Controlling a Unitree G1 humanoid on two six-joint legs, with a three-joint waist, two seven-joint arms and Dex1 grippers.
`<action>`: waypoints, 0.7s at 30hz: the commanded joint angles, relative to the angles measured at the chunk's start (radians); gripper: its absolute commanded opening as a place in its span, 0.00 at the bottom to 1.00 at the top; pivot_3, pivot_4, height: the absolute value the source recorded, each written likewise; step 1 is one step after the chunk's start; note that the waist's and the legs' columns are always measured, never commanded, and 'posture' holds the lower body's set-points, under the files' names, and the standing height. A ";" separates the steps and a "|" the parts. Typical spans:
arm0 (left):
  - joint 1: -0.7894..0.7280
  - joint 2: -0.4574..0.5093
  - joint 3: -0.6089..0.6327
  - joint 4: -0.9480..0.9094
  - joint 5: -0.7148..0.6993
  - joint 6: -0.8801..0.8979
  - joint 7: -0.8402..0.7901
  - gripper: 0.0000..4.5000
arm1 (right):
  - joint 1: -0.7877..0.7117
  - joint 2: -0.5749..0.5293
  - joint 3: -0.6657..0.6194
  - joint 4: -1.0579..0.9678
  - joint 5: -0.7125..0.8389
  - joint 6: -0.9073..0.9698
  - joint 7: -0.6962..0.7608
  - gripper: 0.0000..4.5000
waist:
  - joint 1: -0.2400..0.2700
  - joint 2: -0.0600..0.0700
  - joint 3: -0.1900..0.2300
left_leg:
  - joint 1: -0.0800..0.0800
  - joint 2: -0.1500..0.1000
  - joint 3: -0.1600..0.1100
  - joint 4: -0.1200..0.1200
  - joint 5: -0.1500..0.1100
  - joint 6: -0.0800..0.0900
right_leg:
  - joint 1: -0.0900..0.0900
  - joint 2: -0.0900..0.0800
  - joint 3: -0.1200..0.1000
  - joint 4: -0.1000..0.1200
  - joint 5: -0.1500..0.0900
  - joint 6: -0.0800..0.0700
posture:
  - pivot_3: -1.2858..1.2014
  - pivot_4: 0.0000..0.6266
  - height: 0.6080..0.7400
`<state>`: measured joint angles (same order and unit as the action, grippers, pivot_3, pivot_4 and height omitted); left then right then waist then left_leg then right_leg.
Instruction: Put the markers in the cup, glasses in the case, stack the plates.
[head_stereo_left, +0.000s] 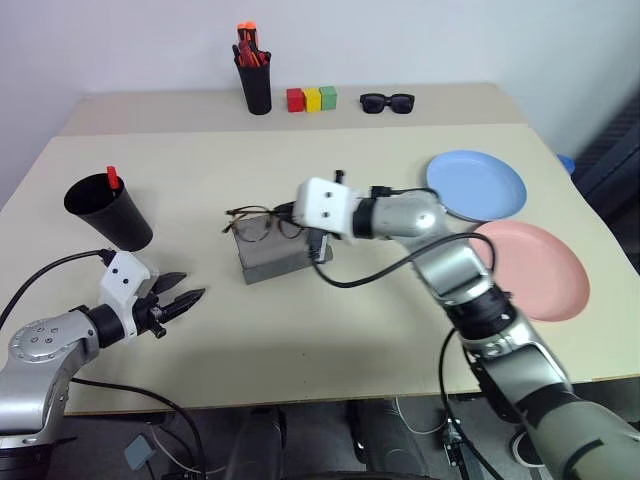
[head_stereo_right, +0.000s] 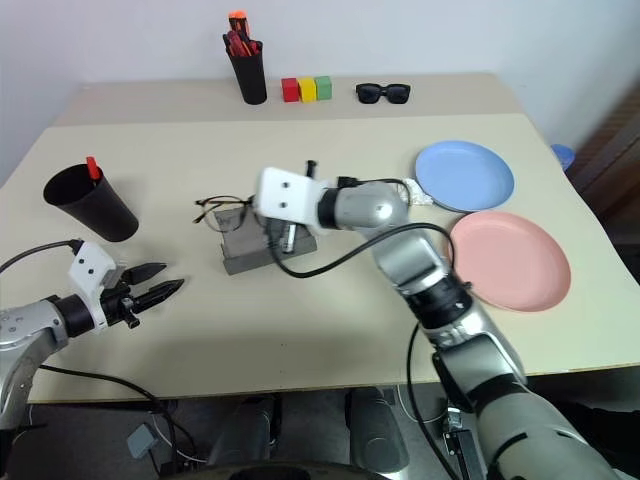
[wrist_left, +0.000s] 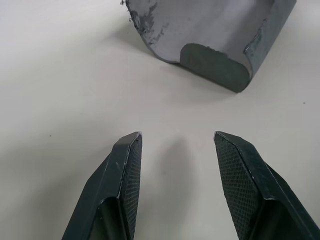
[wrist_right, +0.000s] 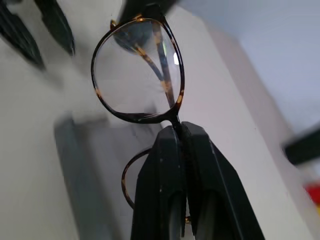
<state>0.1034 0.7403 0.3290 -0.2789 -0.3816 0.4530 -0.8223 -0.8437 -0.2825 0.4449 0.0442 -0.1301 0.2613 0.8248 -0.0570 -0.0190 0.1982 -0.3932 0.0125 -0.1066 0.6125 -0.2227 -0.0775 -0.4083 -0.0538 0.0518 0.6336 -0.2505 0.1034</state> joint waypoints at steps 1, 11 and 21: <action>-0.014 0.012 0.025 -0.045 -0.021 0.017 0.017 0.52 | -0.014 -0.007 0.035 0.114 -0.085 -0.095 -0.057 0.00 | 0.011 0.000 0.000 | 0.000 0.000 0.000 0.000 0.000 0.000 | 0.000 0.000 0.000 -0.001 0.000 0.000 | 0.52 0.24 1.00; -0.100 0.005 0.010 -0.045 -0.051 0.040 0.040 0.52 | 0.047 -0.053 -0.008 0.002 -0.036 0.013 0.046 0.53 | 0.007 0.001 0.000 | 0.000 0.001 0.001 -0.001 0.000 0.000 | -0.001 0.001 0.000 0.000 0.000 0.000 | 0.52 0.24 1.00; -0.724 -0.194 -0.185 0.372 0.041 0.208 0.300 0.01 | 0.106 -0.078 -0.096 -0.207 0.026 0.071 0.041 0.89 | 0.030 -0.002 -0.001 | 0.000 0.001 -0.003 0.001 0.000 0.000 | 0.001 0.003 -0.001 0.000 0.003 0.004 | 0.52 0.24 1.00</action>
<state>-0.5724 0.5493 0.1605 0.0589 -0.3519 0.6191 -0.5581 -0.7397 -0.3488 0.3836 -0.0937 -0.1309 0.3357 0.8573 -0.0266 -0.0205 0.1974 -0.3936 0.0131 -0.1098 0.6140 -0.2227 -0.0776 -0.4065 -0.0505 0.0502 0.6333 -0.2480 0.1072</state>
